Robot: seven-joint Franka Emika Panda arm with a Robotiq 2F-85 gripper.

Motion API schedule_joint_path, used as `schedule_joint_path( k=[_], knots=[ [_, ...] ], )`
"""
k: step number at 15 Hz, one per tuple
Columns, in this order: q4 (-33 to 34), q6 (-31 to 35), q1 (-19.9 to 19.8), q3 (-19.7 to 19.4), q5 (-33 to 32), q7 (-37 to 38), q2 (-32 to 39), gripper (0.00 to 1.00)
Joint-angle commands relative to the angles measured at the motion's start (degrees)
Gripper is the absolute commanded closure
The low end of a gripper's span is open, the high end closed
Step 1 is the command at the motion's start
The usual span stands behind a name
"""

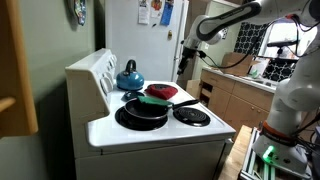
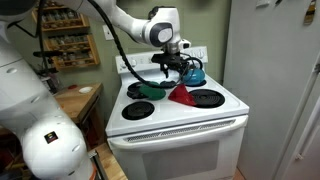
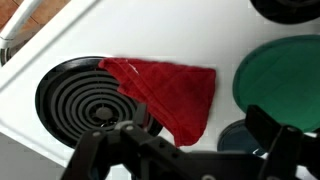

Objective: Unfold the red cleaning cloth

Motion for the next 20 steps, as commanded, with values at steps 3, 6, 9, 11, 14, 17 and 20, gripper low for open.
schedule_joint_path(
  k=[3, 6, 9, 11, 14, 17, 20],
  knots=[
    [9.9, 3.6, -2.6, 0.5, 4.9, -2.4, 12.3, 0.0],
    [16.0, 1.1, -3.3, 2.3, 8.3, -2.2, 19.1, 0.0],
    [19.6, 2.7, -3.0, 3.8, 5.9, 6.4, 24.3, 0.0],
    [21.5, 4.8, -2.2, 3.8, 2.6, 13.4, 27.3, 0.0],
    [24.1, 8.2, -1.3, 3.4, -0.8, 21.8, 30.4, 0.0],
    [26.6, 9.4, -2.1, 4.8, 1.7, 24.4, 32.2, 0.26],
    [28.4, 7.9, -2.5, 6.0, 4.2, 25.5, 33.1, 0.31]
  ],
)
